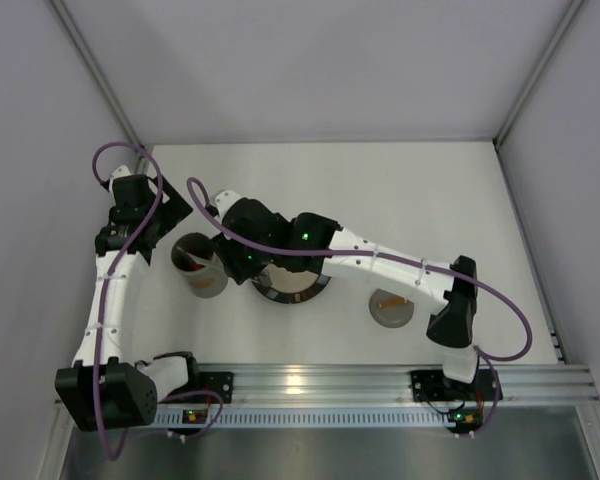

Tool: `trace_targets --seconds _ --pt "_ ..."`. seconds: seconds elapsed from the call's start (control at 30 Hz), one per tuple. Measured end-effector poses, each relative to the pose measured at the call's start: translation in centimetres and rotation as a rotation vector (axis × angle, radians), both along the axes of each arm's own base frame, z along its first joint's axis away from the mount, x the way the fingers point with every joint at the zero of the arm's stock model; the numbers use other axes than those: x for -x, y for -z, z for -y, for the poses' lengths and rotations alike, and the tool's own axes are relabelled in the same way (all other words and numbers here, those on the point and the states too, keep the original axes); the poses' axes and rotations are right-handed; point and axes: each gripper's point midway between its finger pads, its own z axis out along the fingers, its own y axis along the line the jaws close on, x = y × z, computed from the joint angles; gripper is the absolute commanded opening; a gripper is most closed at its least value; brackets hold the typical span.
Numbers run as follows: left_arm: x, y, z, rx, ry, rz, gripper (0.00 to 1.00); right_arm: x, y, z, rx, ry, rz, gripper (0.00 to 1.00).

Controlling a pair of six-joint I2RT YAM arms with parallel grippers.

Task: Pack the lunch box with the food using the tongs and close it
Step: Place the fake food in the packing box, then place the clamp at the center of the board.

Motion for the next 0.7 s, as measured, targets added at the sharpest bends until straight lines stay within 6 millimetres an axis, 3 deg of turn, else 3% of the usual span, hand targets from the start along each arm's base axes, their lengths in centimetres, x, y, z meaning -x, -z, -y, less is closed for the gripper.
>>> trace_targets --seconds 0.3,0.4,0.53,0.7 --pt "0.0 0.0 0.0 0.000 0.000 0.000 0.99 -0.3 -0.1 0.1 0.001 0.011 0.010 0.44" --pt "0.0 0.0 0.0 0.000 0.000 0.000 0.99 -0.6 0.1 1.0 0.010 0.032 0.021 0.44" --pt "0.0 0.0 0.0 0.000 0.000 0.000 0.99 -0.9 0.7 5.0 0.044 0.083 0.022 0.45" --pt "0.0 0.0 0.0 0.000 0.000 0.000 0.99 -3.7 0.2 13.9 0.014 0.269 0.024 0.45"
